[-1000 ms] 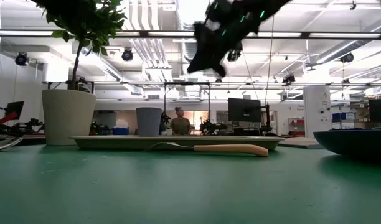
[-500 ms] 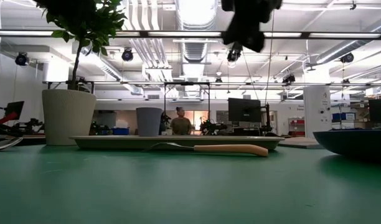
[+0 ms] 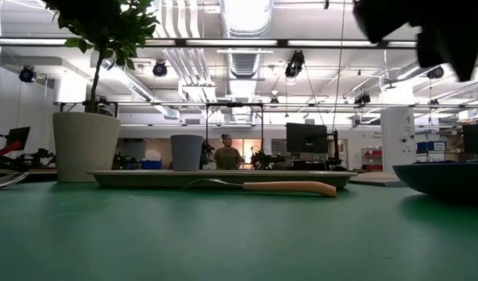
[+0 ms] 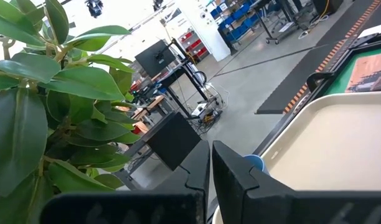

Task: Pick and place plate/cup/fork/spoon on tray
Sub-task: Put the blue plate on the white food tray

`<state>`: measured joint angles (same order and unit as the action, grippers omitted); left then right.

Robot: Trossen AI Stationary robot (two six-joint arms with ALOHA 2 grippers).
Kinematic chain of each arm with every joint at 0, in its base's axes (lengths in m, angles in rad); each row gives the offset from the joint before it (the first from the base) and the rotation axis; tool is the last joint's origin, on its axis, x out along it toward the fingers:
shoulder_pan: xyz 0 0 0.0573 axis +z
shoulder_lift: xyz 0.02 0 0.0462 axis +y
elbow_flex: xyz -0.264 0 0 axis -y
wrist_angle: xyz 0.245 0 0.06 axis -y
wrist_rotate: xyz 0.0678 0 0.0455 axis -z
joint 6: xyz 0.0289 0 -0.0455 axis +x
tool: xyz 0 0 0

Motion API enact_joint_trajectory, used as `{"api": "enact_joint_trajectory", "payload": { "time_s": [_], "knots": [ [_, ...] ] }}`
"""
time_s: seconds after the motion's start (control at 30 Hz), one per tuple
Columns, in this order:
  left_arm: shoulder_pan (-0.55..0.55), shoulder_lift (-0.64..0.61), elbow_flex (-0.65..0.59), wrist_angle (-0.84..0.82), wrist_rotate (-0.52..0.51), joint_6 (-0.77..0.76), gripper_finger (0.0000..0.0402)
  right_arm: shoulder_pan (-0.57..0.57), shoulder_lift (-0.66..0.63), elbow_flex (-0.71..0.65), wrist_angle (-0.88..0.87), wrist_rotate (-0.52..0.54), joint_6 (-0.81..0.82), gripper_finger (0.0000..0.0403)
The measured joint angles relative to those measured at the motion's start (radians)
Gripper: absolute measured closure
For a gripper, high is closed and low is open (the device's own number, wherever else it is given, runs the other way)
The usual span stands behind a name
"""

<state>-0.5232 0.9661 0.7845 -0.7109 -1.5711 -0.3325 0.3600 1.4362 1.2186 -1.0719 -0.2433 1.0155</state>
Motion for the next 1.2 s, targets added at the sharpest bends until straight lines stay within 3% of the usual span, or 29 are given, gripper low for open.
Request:
{"api": "enact_joint_trajectory", "payload": {
  "time_s": [0.2, 0.37, 0.73, 0.87, 1.03, 1.2],
  "knots": [
    [0.0, 0.0, 0.0, 0.0, 0.0, 0.0, 0.0402, 0.12, 0.064, 0.0, 0.017, 0.043, 0.096, 0.0394],
    [0.0, 0.0, 0.0, 0.013, 0.002, -0.002, 0.0402, 0.157, 0.138, 0.0, 0.083, 0.064, 0.114, 0.0383],
    [0.0, 0.002, 0.0, 0.03, 0.026, 0.006, 0.0402, 0.166, 0.258, 0.003, 0.148, 0.061, 0.11, 0.0255],
    [0.0, 0.002, 0.0, 0.03, 0.026, 0.007, 0.0402, 0.169, 0.281, 0.004, 0.186, 0.062, 0.107, 0.0228],
    [0.0, 0.002, 0.0, 0.029, 0.026, 0.007, 0.0402, 0.169, 0.317, 0.005, 0.203, 0.068, 0.107, 0.0242],
    [0.0, 0.002, 0.0, 0.03, 0.026, 0.008, 0.0402, 0.168, 0.325, 0.005, 0.222, 0.068, 0.11, 0.0304]
  ]
}}
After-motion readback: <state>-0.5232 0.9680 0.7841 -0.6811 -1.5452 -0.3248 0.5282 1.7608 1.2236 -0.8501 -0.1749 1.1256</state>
